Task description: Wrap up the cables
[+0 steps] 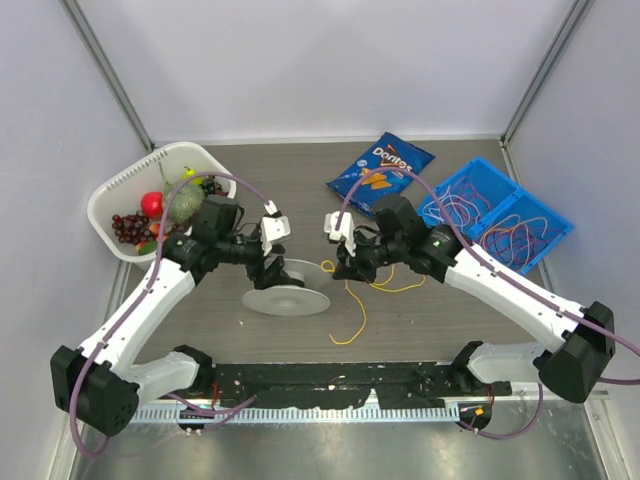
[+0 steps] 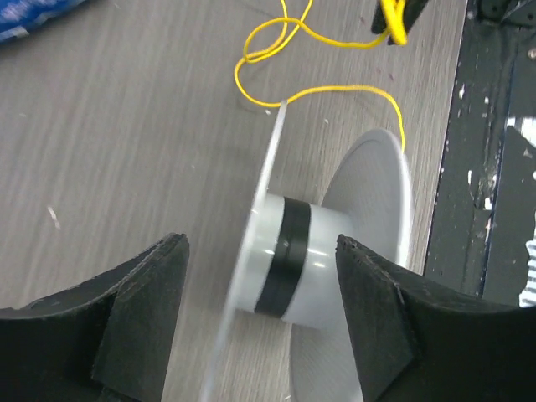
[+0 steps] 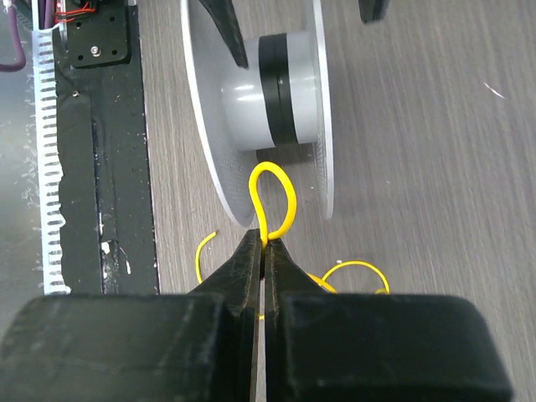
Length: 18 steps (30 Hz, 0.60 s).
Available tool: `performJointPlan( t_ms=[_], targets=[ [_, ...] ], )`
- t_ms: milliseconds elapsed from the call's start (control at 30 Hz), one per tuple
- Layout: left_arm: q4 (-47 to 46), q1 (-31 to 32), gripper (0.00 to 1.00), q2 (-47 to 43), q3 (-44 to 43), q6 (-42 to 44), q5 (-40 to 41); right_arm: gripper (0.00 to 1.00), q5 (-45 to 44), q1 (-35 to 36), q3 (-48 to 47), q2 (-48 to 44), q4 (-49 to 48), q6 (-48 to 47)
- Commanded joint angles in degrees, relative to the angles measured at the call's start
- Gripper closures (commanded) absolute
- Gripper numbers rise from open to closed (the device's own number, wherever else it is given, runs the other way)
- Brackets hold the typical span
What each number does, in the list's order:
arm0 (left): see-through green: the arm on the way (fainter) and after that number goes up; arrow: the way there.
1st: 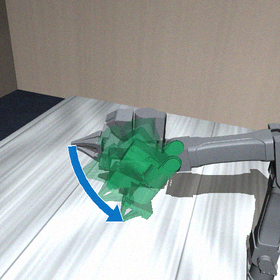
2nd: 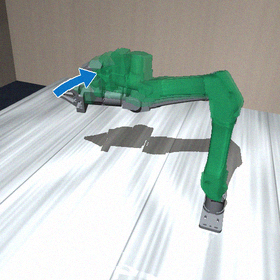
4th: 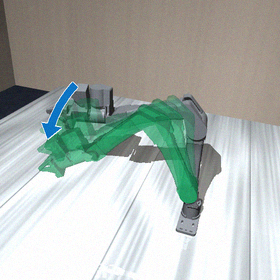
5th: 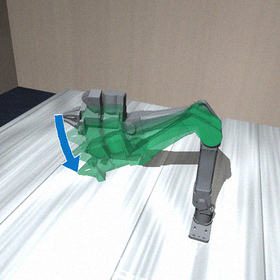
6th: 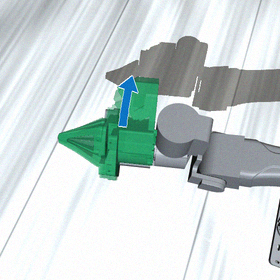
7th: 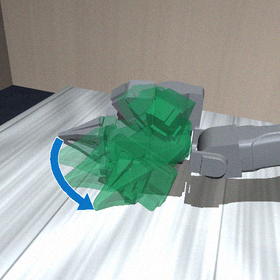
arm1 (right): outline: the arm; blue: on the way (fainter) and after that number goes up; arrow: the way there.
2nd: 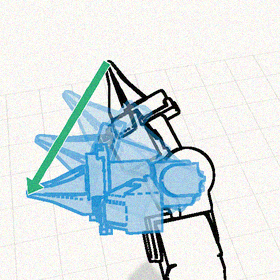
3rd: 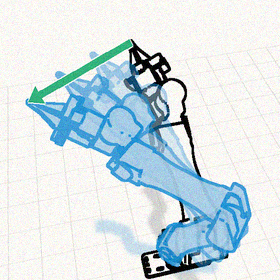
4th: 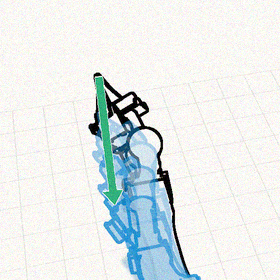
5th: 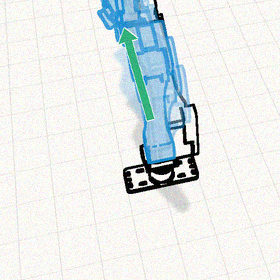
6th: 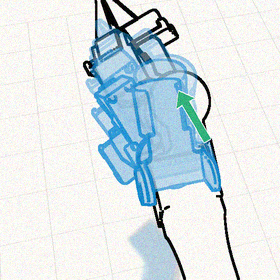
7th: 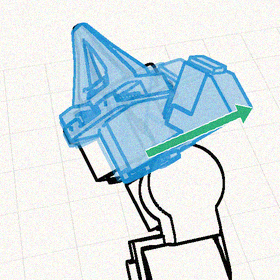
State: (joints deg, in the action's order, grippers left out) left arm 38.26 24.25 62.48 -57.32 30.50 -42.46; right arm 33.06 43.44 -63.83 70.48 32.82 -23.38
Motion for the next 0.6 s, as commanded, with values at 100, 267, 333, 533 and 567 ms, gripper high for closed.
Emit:
performJointPlan(
  t_ms=[100, 267, 333, 533, 567],
  targets=[
    [-7.2, -0.3, 0.41, 1.1, 2.8, 4.9, -3.7, 0.99, -0.8, 3.1, -0.2, 3.7, -4.9, 0.0],
    [-6.1, -0.2, 0.66, 2.9, 1.5, 3.7, -5.1, 0.99, -2.0, 5.0, -0.4, 6.5, -8.1, 1.4],
    [-7.5, -0.2, 0.72, 2.7, 2.0, 2.3, -6.1, 0.99, -2.6, 5.5, -0.5, 7.6, -8.8, 1.5],
    [-7.7, -0.3, 0.9, 1.3, 3.3, 2.9, -6.8, 0.99, -3.0, 6.7, -1.1, 10.5, -11.8, 2.6],
    [-7.2, -0.3, 0.95, 1.0, 3.3, 3.2, -6.7, 0.99, -3.0, 6.7, -1.1, 10.8, -12.9, 3.1]
  ],
)
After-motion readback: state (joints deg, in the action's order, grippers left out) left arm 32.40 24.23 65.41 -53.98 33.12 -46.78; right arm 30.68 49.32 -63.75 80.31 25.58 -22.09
